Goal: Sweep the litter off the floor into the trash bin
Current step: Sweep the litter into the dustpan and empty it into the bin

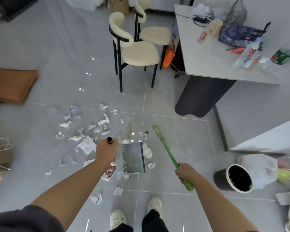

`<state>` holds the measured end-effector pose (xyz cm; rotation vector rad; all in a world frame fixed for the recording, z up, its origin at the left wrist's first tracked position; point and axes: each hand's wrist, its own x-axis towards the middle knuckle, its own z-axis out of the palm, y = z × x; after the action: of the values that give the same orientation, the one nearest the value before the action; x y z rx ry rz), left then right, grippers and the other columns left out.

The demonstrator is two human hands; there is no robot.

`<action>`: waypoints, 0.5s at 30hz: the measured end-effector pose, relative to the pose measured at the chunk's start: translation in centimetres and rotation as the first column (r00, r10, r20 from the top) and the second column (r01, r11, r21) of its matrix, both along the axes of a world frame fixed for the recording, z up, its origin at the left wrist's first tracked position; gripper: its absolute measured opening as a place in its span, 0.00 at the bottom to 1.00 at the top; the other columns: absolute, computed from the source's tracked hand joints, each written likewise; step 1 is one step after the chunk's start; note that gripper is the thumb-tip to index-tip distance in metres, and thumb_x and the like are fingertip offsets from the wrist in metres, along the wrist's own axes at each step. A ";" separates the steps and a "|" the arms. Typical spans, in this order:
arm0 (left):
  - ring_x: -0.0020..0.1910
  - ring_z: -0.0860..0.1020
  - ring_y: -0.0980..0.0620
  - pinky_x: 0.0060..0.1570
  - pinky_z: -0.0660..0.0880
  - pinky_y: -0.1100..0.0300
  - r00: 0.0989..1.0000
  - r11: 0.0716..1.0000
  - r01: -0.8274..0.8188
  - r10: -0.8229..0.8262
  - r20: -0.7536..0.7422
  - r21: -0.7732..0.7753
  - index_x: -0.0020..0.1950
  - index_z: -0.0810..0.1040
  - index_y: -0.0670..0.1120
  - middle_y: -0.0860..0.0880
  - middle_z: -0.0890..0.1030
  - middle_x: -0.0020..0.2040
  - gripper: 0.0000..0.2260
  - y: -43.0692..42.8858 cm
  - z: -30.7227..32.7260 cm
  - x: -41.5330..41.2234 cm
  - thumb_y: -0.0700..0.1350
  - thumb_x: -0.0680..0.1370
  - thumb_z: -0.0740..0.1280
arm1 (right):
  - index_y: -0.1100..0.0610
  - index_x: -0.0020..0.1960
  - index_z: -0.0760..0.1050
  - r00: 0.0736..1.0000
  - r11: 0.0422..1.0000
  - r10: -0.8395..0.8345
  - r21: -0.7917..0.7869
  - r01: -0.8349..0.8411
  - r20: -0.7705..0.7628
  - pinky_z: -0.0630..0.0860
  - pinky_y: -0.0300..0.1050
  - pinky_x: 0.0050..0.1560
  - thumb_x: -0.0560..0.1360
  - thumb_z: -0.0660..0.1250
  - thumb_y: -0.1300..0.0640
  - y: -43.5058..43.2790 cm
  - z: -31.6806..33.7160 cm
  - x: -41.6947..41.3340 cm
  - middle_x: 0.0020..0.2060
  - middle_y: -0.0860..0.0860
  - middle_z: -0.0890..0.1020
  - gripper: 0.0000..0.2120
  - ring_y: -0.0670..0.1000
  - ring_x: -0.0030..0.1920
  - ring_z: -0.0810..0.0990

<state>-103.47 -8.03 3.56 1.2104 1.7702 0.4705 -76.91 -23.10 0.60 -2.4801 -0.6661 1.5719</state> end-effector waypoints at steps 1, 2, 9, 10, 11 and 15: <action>0.36 0.79 0.38 0.42 0.78 0.48 1.000 1.000 -0.007 0.007 -0.007 -0.005 0.36 0.77 0.36 0.33 0.83 0.39 0.15 0.5 -0.3 0.0 0.47 0.72 0.60 | 0.64 0.60 0.70 1.000 1.000 0.012 -0.014 -0.012 0.001 0.69 0.39 0.28 0.73 0.56 0.64 0.7 -0.5 0.0 0.36 0.56 0.73 0.16 0.52 0.29 0.71; 0.37 0.80 0.37 0.43 0.79 0.47 1.000 1.000 -0.012 0.011 -0.018 -0.011 0.36 0.78 0.36 0.34 0.83 0.38 0.16 0.9 -0.7 0.1 0.48 0.71 0.60 | 0.64 0.59 0.70 1.000 0.999 0.031 -0.030 -0.031 0.007 0.69 0.39 0.29 0.73 0.56 0.63 1.5 -0.9 0.1 0.37 0.56 0.73 0.15 0.52 0.30 0.72; 0.31 0.69 0.44 0.32 0.65 0.56 0.993 1.000 0.003 -0.006 -0.115 -0.025 0.28 0.66 0.42 0.41 0.72 0.28 0.15 4.7 -4.5 2.5 0.41 0.75 0.61 | 0.62 0.60 0.68 0.993 0.987 0.116 -0.119 -0.111 0.035 0.69 0.40 0.29 0.76 0.54 0.63 8.6 -5.9 2.6 0.39 0.57 0.74 0.14 0.51 0.31 0.72; 0.31 0.69 0.44 0.32 0.65 0.57 0.993 0.999 -0.005 0.001 -0.119 -0.032 0.29 0.66 0.42 0.41 0.72 0.29 0.14 5.1 -5.2 2.7 0.41 0.75 0.60 | 0.61 0.60 0.69 0.991 0.983 0.123 -0.145 -0.115 0.052 0.69 0.39 0.28 0.76 0.53 0.63 9.4 -6.8 2.9 0.40 0.57 0.73 0.13 0.51 0.31 0.71; 0.32 0.69 0.44 0.33 0.66 0.57 0.992 0.999 -0.021 0.016 -0.121 -0.040 0.30 0.68 0.41 0.41 0.73 0.30 0.14 5.8 -6.1 2.9 0.42 0.75 0.60 | 0.60 0.59 0.69 0.989 0.979 0.133 -0.164 -0.121 0.069 0.68 0.39 0.26 0.77 0.53 0.63 10.5 -7.7 3.4 0.40 0.57 0.73 0.13 0.51 0.31 0.71; 0.32 0.73 0.44 0.36 0.70 0.54 0.991 0.997 -0.065 0.058 -0.124 -0.052 0.33 0.71 0.39 0.38 0.77 0.32 0.14 7.9 -8.6 3.3 0.43 0.77 0.60 | 0.61 0.55 0.70 0.968 0.966 0.218 -0.168 -0.196 0.121 0.68 0.39 0.24 0.78 0.54 0.64 14.5 -10.5 4.3 0.37 0.55 0.73 0.09 0.50 0.30 0.72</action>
<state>-100.16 -0.12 -5.07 1.1694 1.9168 0.3875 -72.58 -8.61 -9.89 -2.7325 -0.8830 1.5847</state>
